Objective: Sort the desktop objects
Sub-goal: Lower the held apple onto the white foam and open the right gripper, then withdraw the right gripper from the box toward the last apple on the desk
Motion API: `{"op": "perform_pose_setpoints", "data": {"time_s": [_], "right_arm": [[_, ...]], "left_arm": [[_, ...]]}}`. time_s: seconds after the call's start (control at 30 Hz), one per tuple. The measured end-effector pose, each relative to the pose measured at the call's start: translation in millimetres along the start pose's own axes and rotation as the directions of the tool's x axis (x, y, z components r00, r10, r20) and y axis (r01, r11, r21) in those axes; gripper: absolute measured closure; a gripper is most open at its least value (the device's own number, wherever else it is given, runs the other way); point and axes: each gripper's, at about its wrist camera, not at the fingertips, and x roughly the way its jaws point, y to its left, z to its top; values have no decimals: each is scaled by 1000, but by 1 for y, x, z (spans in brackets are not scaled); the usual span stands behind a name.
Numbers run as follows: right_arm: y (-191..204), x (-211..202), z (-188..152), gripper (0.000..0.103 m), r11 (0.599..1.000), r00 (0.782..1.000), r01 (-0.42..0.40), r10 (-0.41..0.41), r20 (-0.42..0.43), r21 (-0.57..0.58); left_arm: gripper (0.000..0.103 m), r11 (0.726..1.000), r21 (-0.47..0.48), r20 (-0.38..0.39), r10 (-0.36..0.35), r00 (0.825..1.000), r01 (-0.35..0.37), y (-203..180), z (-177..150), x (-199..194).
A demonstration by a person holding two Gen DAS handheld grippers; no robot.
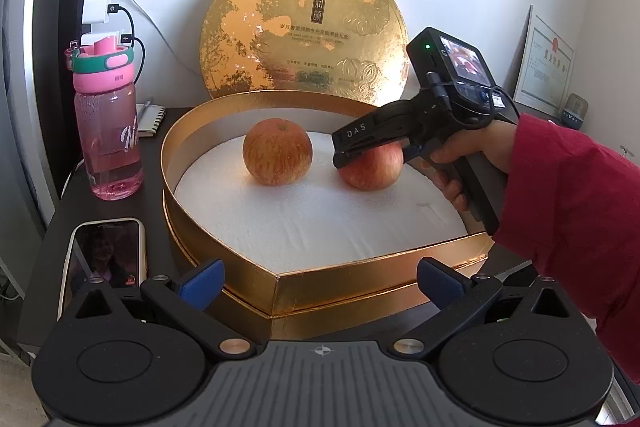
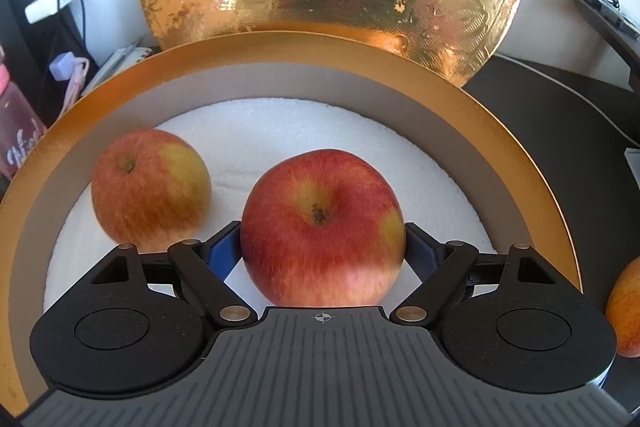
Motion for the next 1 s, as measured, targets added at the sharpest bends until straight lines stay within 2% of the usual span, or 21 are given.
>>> {"op": "perform_pose_setpoints", "data": {"time_s": [0.17,0.47,0.63,0.73,1.0], "right_arm": [[-7,-11,-3,12,999,1000,-13,14,-6,46],[-10,-62,-28,11,995,995,-65,59,81,76],[-6,-97,-49,11,984,981,-150,136,137,98],[3,-115,-65,10,975,967,-211,199,157,65],[20,-140,-102,10,958,944,-287,279,174,22]], "left_arm": [[0,1000,3,2,14,1000,-14,-3,0,-5],[0,999,16,2,36,999,-36,-12,-1,-14],[0,998,29,0,60,998,-60,-18,0,-17],[0,997,32,3,74,997,-74,-21,1,-19],[0,994,39,-16,102,995,-101,-32,0,-19]]}}
